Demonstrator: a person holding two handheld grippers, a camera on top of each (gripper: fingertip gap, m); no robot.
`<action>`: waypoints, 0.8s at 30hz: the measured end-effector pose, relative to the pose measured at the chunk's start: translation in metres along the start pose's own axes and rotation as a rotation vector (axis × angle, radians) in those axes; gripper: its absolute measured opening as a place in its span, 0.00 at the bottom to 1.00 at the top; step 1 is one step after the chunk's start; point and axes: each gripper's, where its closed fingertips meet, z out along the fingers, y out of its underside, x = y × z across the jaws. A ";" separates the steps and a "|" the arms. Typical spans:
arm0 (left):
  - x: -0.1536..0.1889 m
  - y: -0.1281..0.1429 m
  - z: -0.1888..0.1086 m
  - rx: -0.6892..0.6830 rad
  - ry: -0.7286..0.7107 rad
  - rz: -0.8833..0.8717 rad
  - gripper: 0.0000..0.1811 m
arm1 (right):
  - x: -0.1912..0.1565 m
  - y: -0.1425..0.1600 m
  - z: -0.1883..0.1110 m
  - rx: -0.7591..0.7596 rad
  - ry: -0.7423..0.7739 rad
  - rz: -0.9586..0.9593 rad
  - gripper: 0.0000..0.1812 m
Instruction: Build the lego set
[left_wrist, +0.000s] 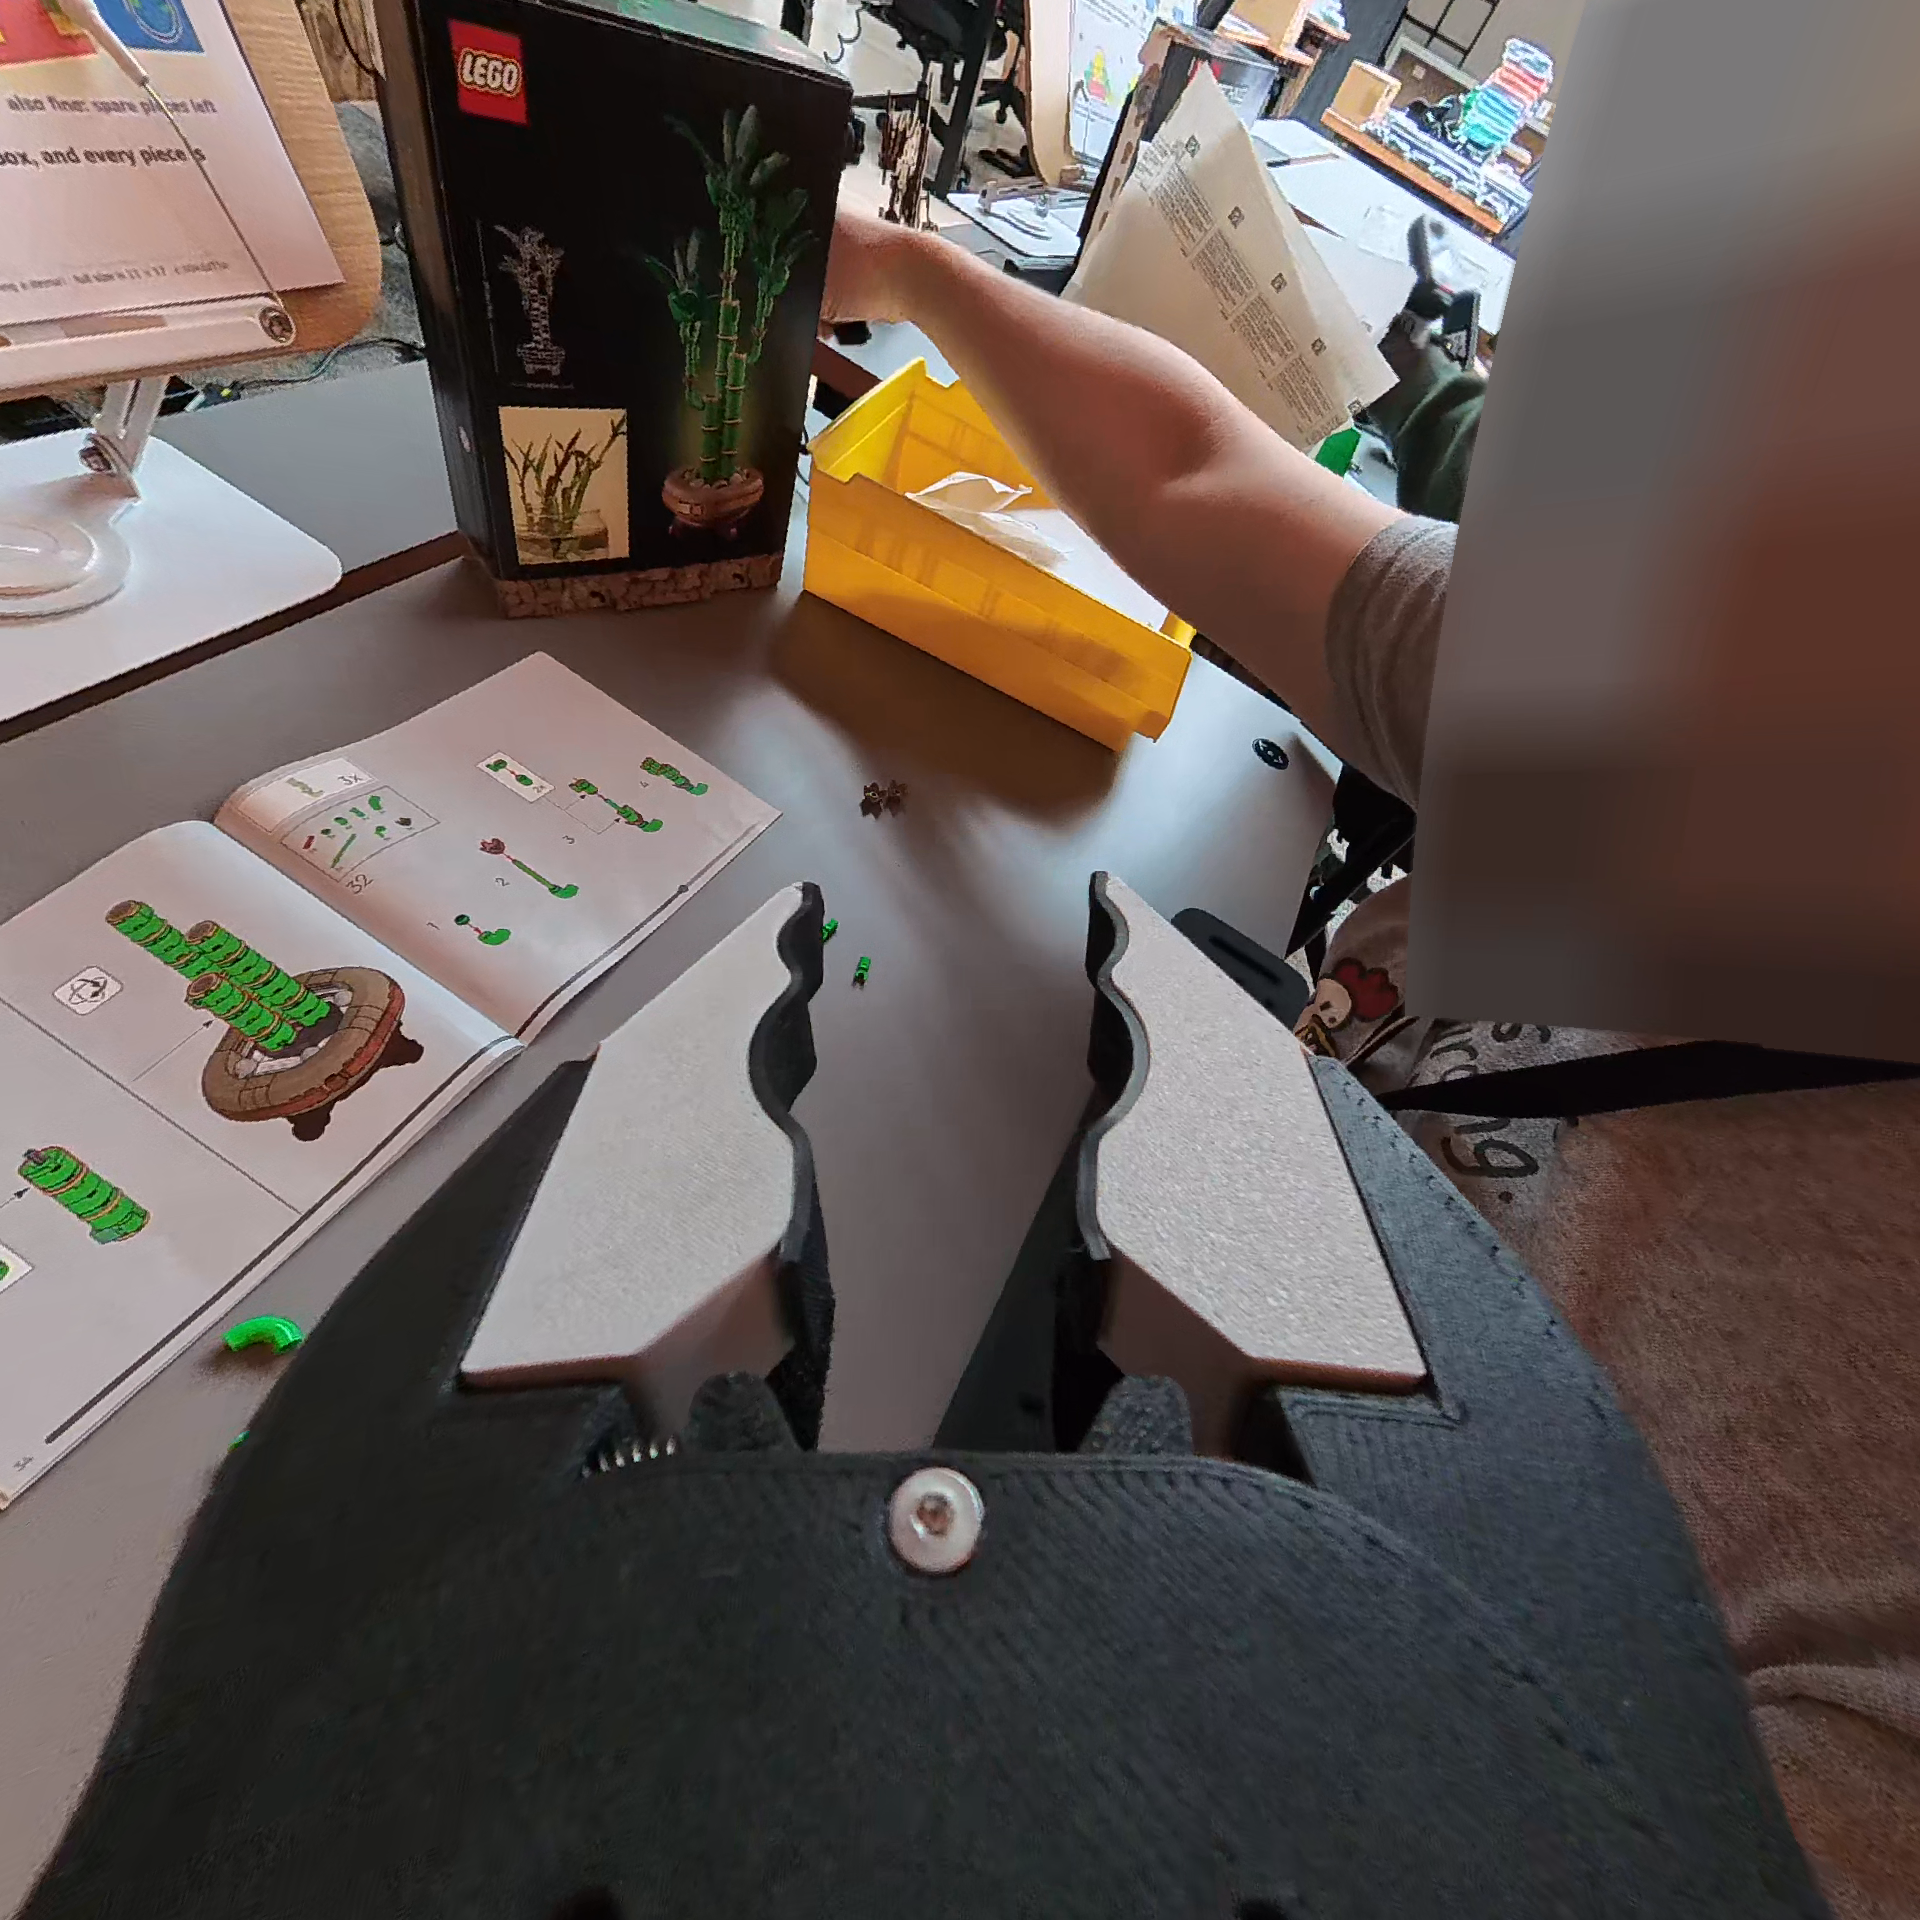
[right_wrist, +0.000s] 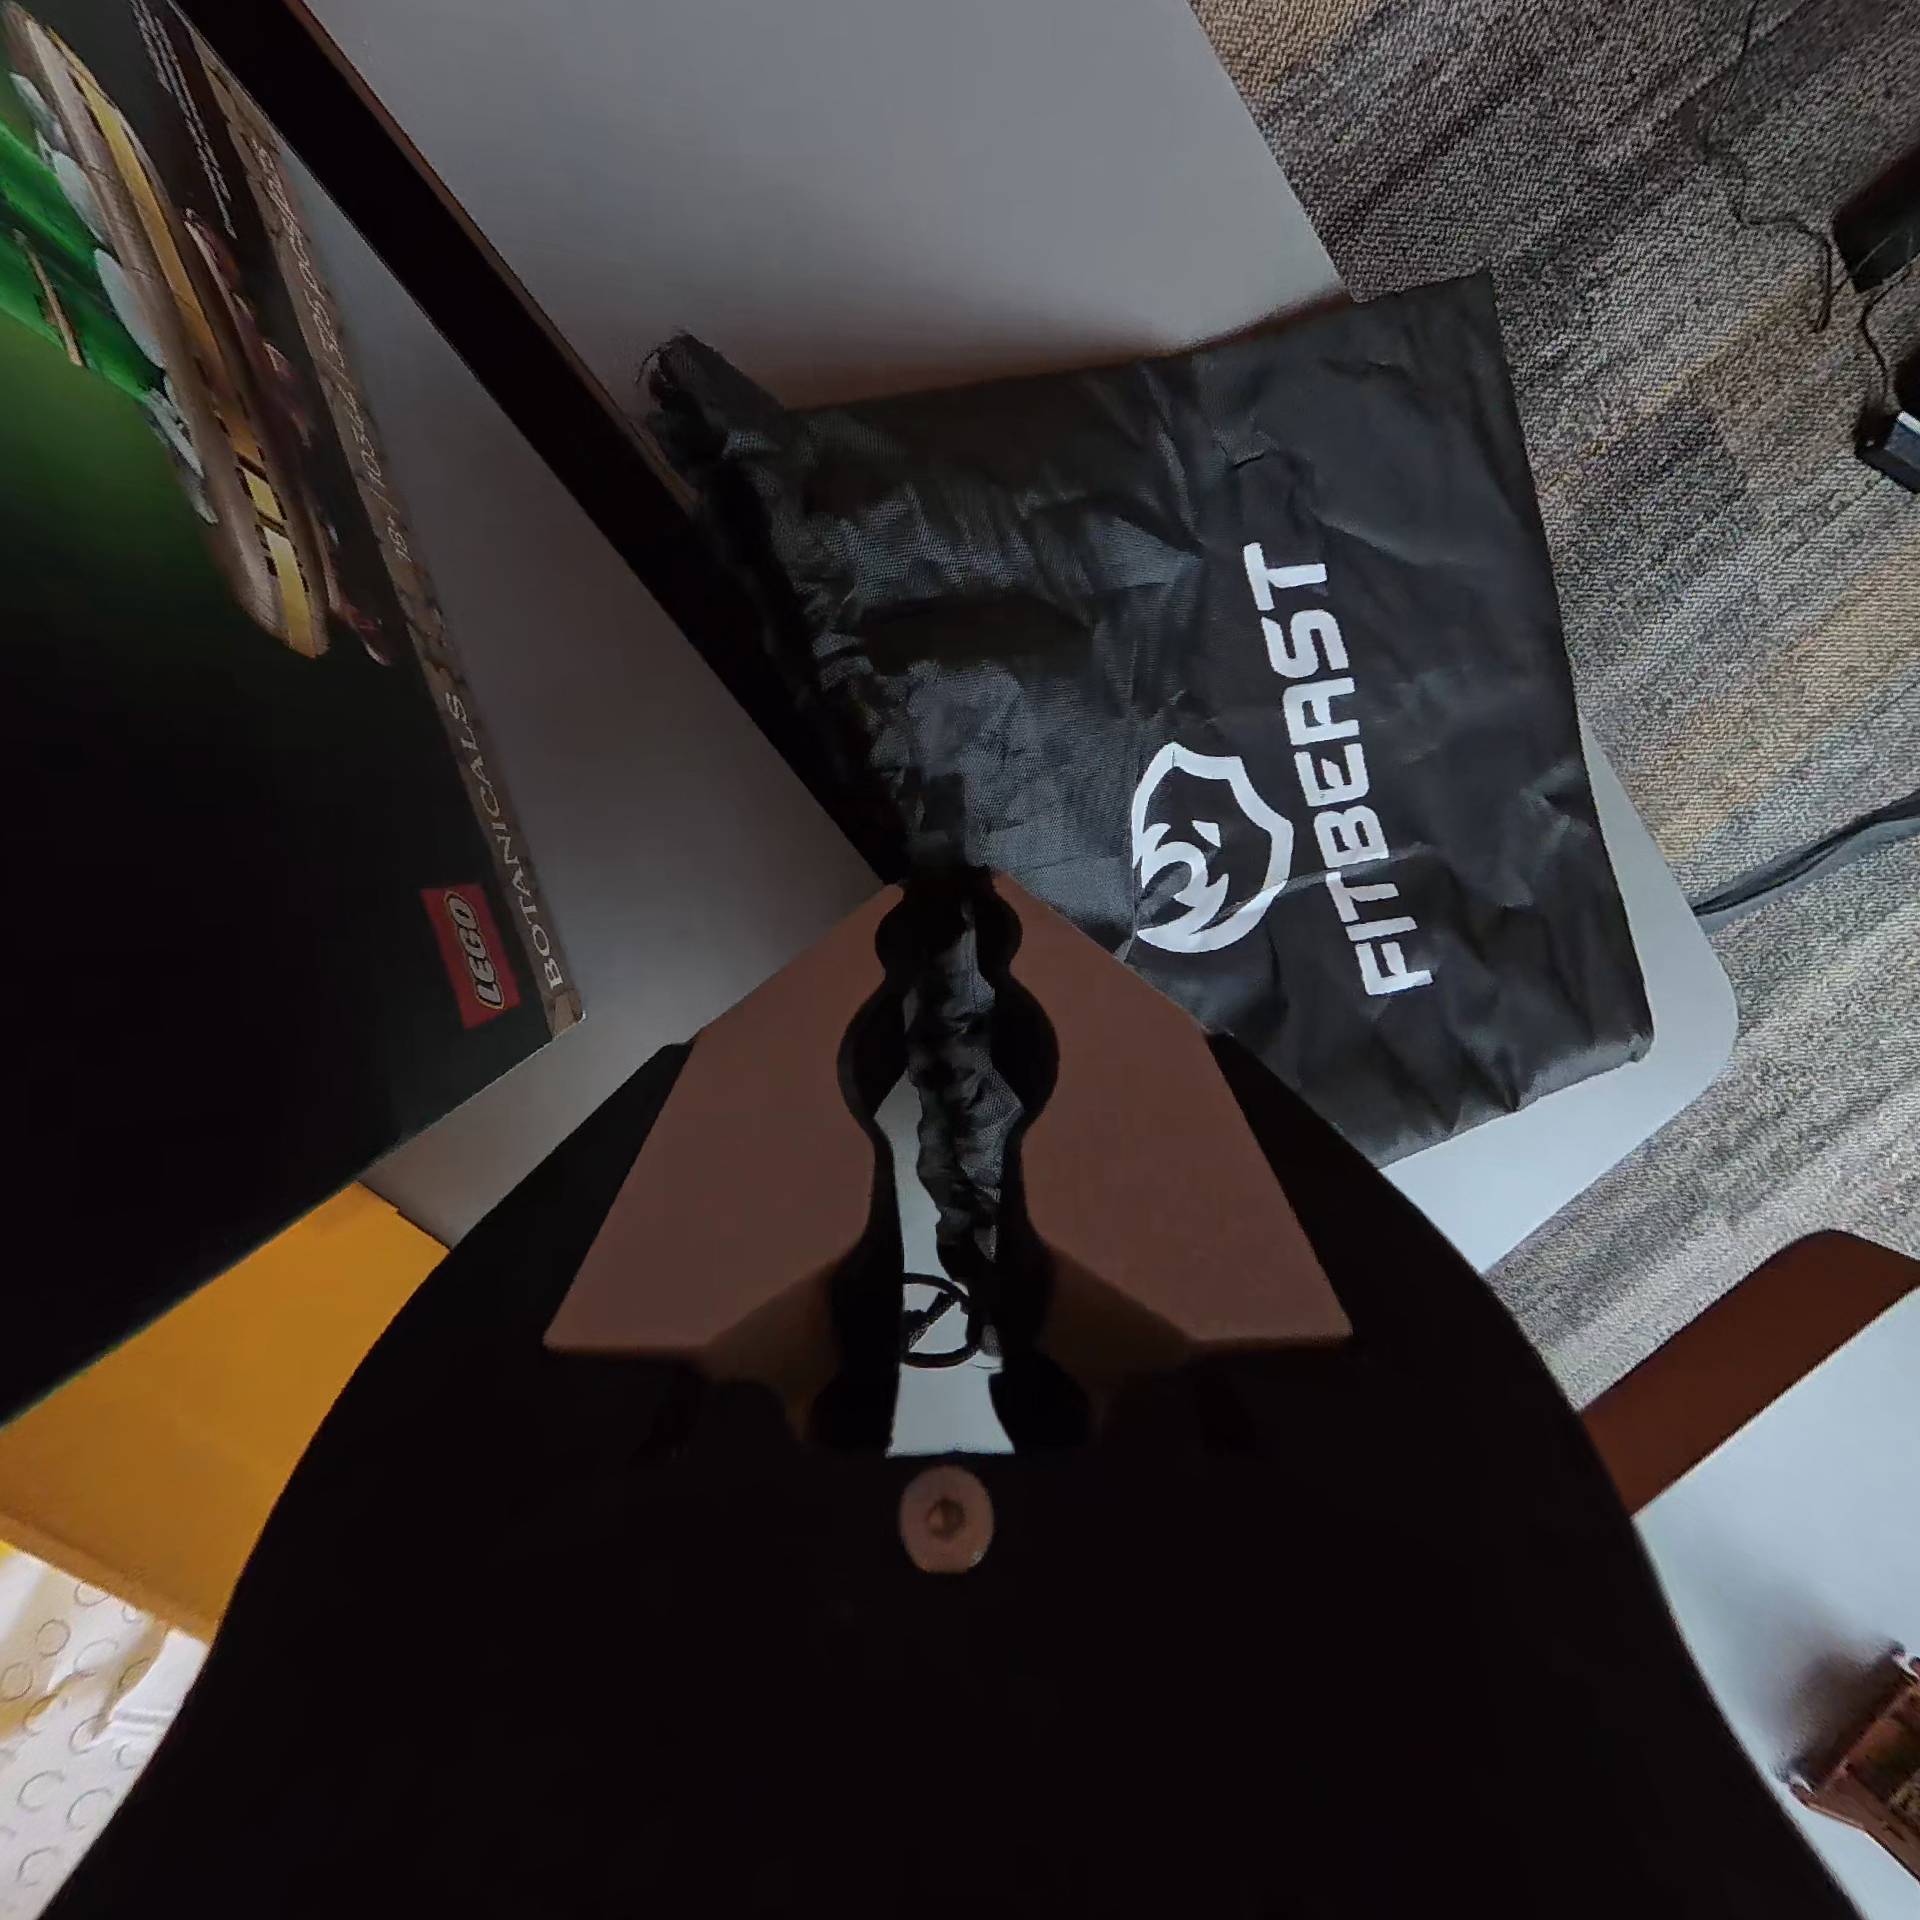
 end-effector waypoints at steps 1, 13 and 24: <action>-0.001 0.001 -0.001 0.000 0.000 0.000 0.27 | 0.000 0.000 -0.001 -0.009 0.005 -0.004 0.06; 0.004 0.011 -0.027 0.030 -0.001 0.002 0.28 | 0.006 0.000 -0.042 -0.054 0.036 0.043 0.12; 0.009 0.016 -0.053 0.079 -0.008 0.022 0.28 | 0.032 -0.045 -0.205 -0.064 0.259 -0.012 0.12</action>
